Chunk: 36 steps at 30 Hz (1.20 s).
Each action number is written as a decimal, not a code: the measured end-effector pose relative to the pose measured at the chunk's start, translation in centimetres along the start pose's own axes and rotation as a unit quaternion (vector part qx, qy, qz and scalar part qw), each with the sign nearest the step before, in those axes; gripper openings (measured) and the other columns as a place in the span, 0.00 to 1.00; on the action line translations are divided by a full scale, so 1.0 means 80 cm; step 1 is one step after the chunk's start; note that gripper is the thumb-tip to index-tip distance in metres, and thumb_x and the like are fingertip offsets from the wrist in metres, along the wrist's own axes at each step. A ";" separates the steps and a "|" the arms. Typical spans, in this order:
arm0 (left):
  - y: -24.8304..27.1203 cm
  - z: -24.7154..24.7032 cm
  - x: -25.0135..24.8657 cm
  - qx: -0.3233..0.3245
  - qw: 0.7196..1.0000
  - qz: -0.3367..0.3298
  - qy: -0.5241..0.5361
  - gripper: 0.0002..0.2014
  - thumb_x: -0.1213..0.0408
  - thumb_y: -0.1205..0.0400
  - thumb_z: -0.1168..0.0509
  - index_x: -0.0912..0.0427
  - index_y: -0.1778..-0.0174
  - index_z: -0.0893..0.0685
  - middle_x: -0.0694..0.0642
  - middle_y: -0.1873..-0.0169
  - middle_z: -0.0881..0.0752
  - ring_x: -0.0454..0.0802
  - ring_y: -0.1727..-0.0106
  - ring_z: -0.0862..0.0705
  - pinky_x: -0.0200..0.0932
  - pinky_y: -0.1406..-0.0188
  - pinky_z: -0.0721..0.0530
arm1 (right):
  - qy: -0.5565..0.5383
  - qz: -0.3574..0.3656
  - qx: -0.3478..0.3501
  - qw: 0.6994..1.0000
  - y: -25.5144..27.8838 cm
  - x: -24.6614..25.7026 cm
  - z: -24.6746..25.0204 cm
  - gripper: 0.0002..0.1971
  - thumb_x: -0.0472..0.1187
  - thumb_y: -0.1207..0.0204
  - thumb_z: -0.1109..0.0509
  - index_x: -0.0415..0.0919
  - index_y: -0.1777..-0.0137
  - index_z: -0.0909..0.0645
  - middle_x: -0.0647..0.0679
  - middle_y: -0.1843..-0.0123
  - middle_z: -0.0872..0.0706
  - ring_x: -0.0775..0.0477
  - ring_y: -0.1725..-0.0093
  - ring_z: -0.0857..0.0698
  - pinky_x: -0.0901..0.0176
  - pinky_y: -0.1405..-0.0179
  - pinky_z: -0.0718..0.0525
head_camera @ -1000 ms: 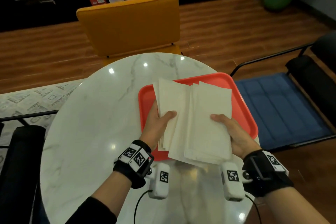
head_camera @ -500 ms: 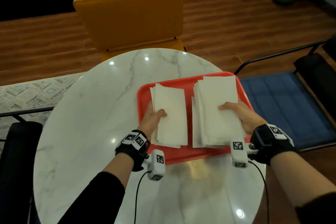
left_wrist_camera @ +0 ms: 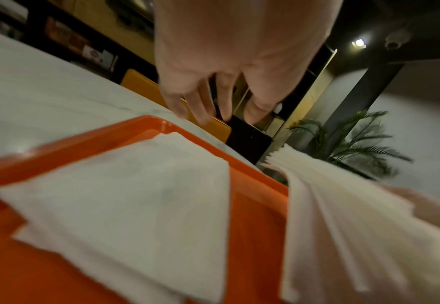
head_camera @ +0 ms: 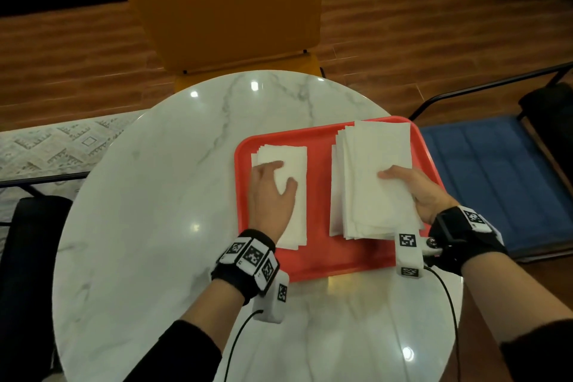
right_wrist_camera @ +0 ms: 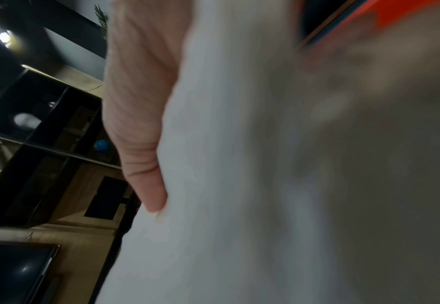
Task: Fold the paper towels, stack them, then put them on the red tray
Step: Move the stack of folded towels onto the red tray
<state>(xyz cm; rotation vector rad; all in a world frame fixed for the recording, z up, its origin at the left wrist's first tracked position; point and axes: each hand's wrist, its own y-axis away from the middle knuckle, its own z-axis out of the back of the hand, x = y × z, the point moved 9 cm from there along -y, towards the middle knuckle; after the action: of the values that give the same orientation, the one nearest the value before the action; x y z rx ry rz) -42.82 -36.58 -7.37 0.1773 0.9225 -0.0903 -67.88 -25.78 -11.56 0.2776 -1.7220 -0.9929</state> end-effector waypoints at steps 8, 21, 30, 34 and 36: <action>0.021 -0.108 -0.017 0.270 0.937 0.125 0.182 0.14 0.60 0.17 0.36 0.60 0.37 0.19 0.59 0.43 0.14 0.58 0.40 0.15 0.57 0.38 0.17 | -0.061 -0.022 0.017 0.998 0.006 -0.006 -0.006 0.17 0.46 0.25 0.29 0.40 0.39 0.17 0.41 0.44 0.10 0.40 0.45 0.12 0.42 0.42 0.16; 0.033 -0.117 -0.031 0.300 0.915 0.110 0.247 0.18 0.74 0.16 0.47 0.53 0.35 0.23 0.55 0.58 0.15 0.48 0.62 0.15 0.50 0.59 0.11 | -0.069 -0.029 0.041 0.996 0.014 -0.006 -0.026 0.15 0.45 0.23 0.32 0.39 0.40 0.18 0.41 0.44 0.11 0.41 0.46 0.13 0.44 0.45 0.16; 0.032 -0.118 -0.018 0.285 0.907 0.165 0.263 0.17 0.49 0.16 0.41 0.52 0.34 0.22 0.51 0.41 0.14 0.51 0.40 0.14 0.54 0.41 0.15 | 0.020 0.053 0.005 0.998 -0.005 0.010 -0.034 0.13 0.35 0.20 0.33 0.40 0.37 0.22 0.42 0.43 0.12 0.42 0.45 0.13 0.50 0.50 0.13; 0.002 -0.080 -0.012 0.179 0.982 0.057 0.036 0.19 0.55 0.17 0.38 0.56 0.30 0.25 0.52 0.42 0.19 0.53 0.37 0.20 0.52 0.35 0.20 | 0.060 0.084 -0.034 0.994 -0.023 0.012 -0.030 0.18 0.33 0.27 0.28 0.38 0.37 0.24 0.42 0.43 0.13 0.43 0.47 0.13 0.54 0.56 0.12; -0.010 -0.053 -0.001 0.117 0.985 -0.006 -0.124 0.23 0.59 0.18 0.37 0.56 0.27 0.29 0.59 0.33 0.26 0.57 0.32 0.26 0.53 0.33 0.24 | 0.121 0.080 -0.056 0.988 -0.032 0.003 -0.024 0.31 0.35 0.32 0.25 0.36 0.30 0.33 0.43 0.39 0.18 0.41 0.41 0.16 0.48 0.46 0.15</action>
<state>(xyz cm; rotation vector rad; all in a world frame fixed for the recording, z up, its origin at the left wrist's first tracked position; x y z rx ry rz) -46.33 -36.60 -9.92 0.3705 0.6631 -0.2266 -67.02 -28.45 -13.16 0.1751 -1.4395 -0.8960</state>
